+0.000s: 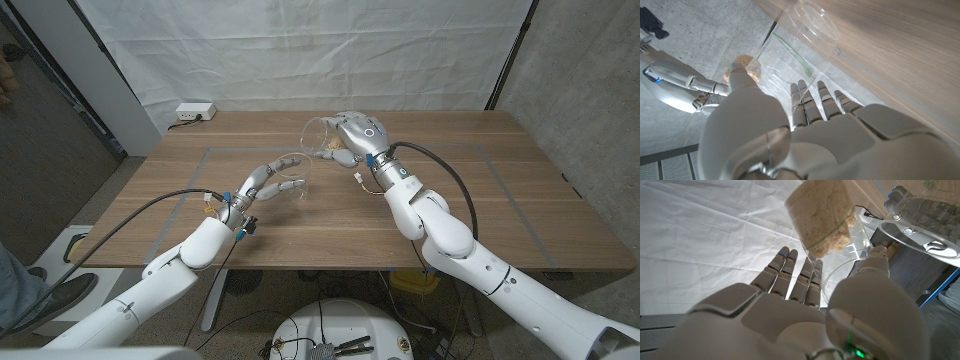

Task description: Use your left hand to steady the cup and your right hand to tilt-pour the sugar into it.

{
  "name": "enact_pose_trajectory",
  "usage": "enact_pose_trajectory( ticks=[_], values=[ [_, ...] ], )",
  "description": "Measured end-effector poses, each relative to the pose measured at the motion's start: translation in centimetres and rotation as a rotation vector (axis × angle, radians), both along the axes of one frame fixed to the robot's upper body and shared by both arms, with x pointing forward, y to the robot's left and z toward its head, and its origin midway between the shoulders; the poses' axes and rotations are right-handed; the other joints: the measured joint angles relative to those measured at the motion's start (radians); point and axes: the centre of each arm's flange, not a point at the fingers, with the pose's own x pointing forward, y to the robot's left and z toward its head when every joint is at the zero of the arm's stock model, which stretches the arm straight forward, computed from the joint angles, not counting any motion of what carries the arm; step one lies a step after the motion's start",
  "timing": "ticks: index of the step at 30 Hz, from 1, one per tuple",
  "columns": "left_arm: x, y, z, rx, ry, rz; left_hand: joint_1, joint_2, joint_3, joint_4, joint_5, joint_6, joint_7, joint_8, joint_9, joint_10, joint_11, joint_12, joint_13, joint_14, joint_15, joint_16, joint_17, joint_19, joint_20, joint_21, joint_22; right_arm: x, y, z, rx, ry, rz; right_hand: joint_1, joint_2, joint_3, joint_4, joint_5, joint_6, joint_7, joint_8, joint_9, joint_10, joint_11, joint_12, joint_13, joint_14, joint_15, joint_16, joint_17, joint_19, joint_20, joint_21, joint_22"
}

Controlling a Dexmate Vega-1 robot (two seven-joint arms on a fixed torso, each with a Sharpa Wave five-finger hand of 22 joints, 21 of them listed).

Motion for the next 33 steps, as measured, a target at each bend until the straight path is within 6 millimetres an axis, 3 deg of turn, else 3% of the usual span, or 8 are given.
enact_pose_trajectory(
  ticks=[4, 5, 33],
  values=[
    [0.0, 0.0, 0.0, -0.002, -0.002, -0.003, 0.0, 0.0, -0.003, -0.003, 0.0, 0.004, 0.004, 0.0, 0.0, 0.0, 0.0, 0.0, 0.0, 0.0, 0.0, 0.0, 0.0, 0.0, 0.0, 0.0, 0.0, -0.1, 0.2, 0.2, 0.002, -0.003, 0.006, 0.0, 0.0, 0.0, 0.0, 0.0, 0.0, 0.0, 0.0, 0.0, 0.0, 0.0, 0.0, 0.0, 0.0, 0.0, 0.0, 0.0, 0.0, 0.0, 0.0, 0.0],
    [-0.1, 0.4, -0.2, -0.002, 0.001, 0.005, 0.0, 0.0, -0.006, 0.0, 0.0, 0.005, 0.005, 0.0, 0.0, 0.002, 0.002, 0.0, 0.0, 0.0, 0.0, 0.0, 0.0, 0.0, 0.0, 0.0, 0.0, -0.1, 0.6, 0.1, -0.148, -0.077, -0.14, 0.0, 0.0, 0.0, 0.0, 0.0, 0.0, 0.0, 0.0, 0.0, 0.0, 0.0, 0.0, 0.0, 0.0, 0.0, 0.0, 0.0, 0.0, 0.0, 0.0, 0.0],
    [0.1, 0.6, 0.1, -0.012, -0.008, -0.004, 0.0, 0.0, -0.011, 0.003, -0.008, 0.005, 0.005, -0.008, 0.0, 0.005, 0.002, -0.008, 0.0, 0.0, 0.0, 0.0, 0.0, 0.0, 0.0, -0.004, 0.0, -0.6, 3.0, 0.5, -0.337, -0.146, -0.235, -0.004, 0.004, 0.0, 0.0, -0.008, 0.0, 0.0, 0.003, 0.0, 0.0, 0.0, 0.0, 0.0, 0.0, 0.0, 0.0, 0.0, 0.0, 0.0, 0.0, 0.0]
  ],
)
